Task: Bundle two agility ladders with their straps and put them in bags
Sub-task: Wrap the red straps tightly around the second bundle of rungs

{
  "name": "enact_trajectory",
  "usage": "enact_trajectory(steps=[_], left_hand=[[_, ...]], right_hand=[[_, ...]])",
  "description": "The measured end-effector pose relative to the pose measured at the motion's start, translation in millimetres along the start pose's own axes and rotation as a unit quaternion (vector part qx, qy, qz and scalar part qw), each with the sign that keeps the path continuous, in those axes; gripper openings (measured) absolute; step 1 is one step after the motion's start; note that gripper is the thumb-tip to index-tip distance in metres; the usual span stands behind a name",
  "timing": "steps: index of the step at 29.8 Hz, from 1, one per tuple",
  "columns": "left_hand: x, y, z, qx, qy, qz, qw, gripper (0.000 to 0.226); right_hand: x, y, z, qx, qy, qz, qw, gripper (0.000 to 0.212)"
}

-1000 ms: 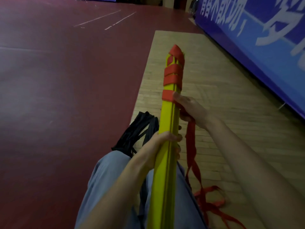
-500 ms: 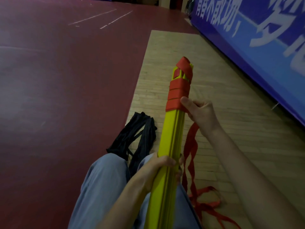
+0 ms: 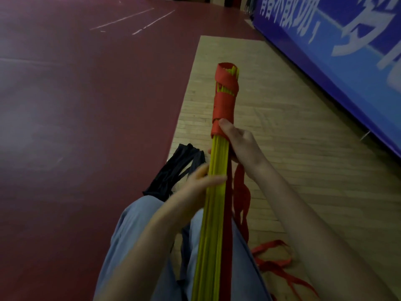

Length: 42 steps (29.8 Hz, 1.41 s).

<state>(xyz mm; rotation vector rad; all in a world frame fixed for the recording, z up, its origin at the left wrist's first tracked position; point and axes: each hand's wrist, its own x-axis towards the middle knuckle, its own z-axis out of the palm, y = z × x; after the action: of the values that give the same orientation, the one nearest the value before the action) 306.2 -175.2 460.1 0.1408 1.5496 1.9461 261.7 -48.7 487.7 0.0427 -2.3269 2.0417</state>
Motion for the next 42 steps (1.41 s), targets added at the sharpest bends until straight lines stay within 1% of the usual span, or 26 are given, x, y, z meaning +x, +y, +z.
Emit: enact_trajectory(steps=[1,2,3,4,5,6,7,8,10,11,12,14,16,18,19,21,23,26,28,30,32,33,34,36,37,42], left_hand=[[1,4,0,0.032,0.034,0.030,0.998,0.049],[5,6,1,0.066,0.073,0.060,0.993,0.039],[5,11,6,0.108,0.105,0.077,0.986,0.033],[6,10,8,0.116,0.118,0.098,0.981,0.029],[5,11,8,0.100,0.129,0.098,0.982,0.024],[8,9,3,0.053,0.124,0.095,0.986,0.020],[6,12,1,0.004,0.103,0.082,0.991,0.017],[6,15,-4,-0.056,0.059,0.076,0.994,0.016],[8,22,-10,-0.159,-0.029,0.085,0.983,0.021],[8,24,-11,-0.183,-0.065,0.091,0.977,0.024],[10,26,-14,-0.181,-0.086,0.102,0.974,0.026],[14,26,-25,-0.143,-0.101,0.110,0.978,0.035],[13,28,-31,-0.095,-0.082,0.082,0.989,0.051],[10,29,-29,-0.058,-0.026,0.067,0.996,0.055],[7,30,-26,-0.049,0.022,0.075,0.996,0.054],[5,30,-22,-0.017,0.120,0.119,0.986,0.046],[5,33,-18,0.034,0.160,0.170,0.972,0.038],[9,48,-13,0.089,0.177,0.225,0.954,0.035],[9,61,-11,0.125,0.178,0.260,0.941,0.035],[9,68,-12,0.151,0.171,0.284,0.931,0.033],[6,63,-15,0.160,0.177,0.281,0.930,0.031],[5,58,-16,0.159,0.178,0.278,0.930,0.031],[4,52,-15,0.157,0.177,0.275,0.932,0.030],[3,38,-13,0.139,0.179,0.257,0.939,0.030],[3,33,-12,0.127,0.183,0.248,0.943,0.030],[-2,9,-16,0.115,0.194,0.205,0.952,0.033]], right_hand=[[0,-3,3,-0.024,0.008,-0.005,1.000,0.041],[1,-5,5,-0.043,0.009,-0.009,0.999,0.040],[2,-7,7,-0.055,0.004,-0.011,0.998,0.038],[3,-8,8,-0.059,-0.011,-0.011,0.998,0.035],[2,-11,8,-0.052,-0.036,-0.012,0.998,0.031],[2,-12,7,-0.038,-0.062,-0.012,0.997,0.027],[1,-12,4,-0.030,-0.090,-0.010,0.995,0.023],[0,-11,1,-0.025,-0.113,-0.002,0.993,0.020],[-3,-14,-1,-0.009,-0.132,0.013,0.991,0.019],[-3,-16,-1,0.011,-0.130,0.008,0.991,0.020],[-2,-18,0,0.026,-0.120,-0.002,0.992,0.022],[-2,-21,4,0.016,-0.098,-0.029,0.995,0.024],[-1,-17,9,0.010,-0.088,-0.031,0.996,0.024],[-2,-15,13,0.024,-0.076,-0.017,0.997,0.021],[-2,-17,13,0.020,-0.072,-0.026,0.997,0.021],[0,-20,14,-0.014,-0.066,-0.058,0.996,0.021],[5,-22,14,-0.055,-0.056,-0.087,0.993,0.019],[14,-34,15,-0.081,-0.026,-0.110,0.990,0.021],[16,-48,14,-0.092,-0.007,-0.141,0.986,0.021],[18,-61,7,-0.149,0.007,-0.165,0.975,0.032],[19,-70,-1,-0.241,-0.013,-0.149,0.959,0.044],[18,-73,-5,-0.272,-0.043,-0.123,0.953,0.045],[18,-75,-9,-0.281,-0.082,-0.089,0.952,0.039],[15,-70,-14,-0.245,-0.164,-0.020,0.955,0.023],[14,-65,-16,-0.224,-0.186,-0.004,0.957,0.023],[7,-32,-17,-0.149,-0.194,-0.001,0.970,0.027]])
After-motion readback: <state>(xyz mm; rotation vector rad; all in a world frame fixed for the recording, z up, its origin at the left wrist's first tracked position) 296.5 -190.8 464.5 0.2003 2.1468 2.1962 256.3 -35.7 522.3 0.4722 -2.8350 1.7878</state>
